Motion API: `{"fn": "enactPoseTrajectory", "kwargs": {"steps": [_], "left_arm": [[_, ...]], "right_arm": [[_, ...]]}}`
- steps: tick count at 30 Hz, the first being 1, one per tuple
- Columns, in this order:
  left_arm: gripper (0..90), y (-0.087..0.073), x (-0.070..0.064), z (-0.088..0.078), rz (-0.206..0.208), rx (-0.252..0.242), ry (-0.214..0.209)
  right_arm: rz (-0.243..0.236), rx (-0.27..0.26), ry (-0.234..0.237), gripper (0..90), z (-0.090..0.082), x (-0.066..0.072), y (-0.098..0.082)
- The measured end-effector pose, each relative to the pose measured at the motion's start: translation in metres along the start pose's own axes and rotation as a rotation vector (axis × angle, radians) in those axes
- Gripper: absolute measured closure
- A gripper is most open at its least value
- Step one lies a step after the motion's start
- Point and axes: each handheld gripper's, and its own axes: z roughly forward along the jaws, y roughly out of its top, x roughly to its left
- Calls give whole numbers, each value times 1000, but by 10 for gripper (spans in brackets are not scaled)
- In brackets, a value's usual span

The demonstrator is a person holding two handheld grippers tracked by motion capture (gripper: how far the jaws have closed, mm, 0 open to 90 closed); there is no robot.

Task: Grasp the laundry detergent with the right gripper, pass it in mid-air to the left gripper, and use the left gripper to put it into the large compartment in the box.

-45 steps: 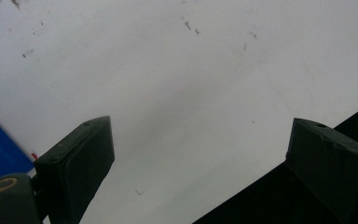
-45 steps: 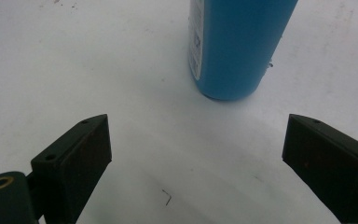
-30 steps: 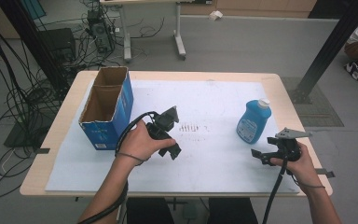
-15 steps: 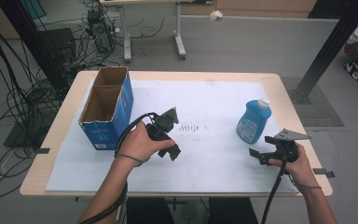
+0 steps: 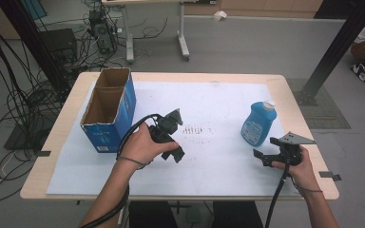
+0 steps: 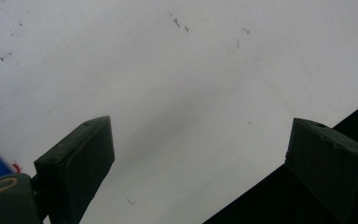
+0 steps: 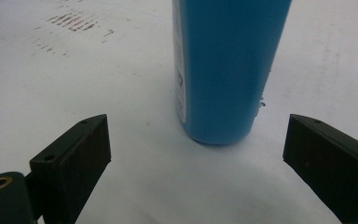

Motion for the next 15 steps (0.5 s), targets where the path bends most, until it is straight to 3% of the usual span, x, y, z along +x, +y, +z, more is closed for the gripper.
{"fn": "enactPoseTrajectory", "kwargs": {"steps": [15], "left_arm": [[81, -1, -1, 1, 1, 17, 3]], "right_arm": [[-2, -105, -13, 74, 10, -2, 0]]}}
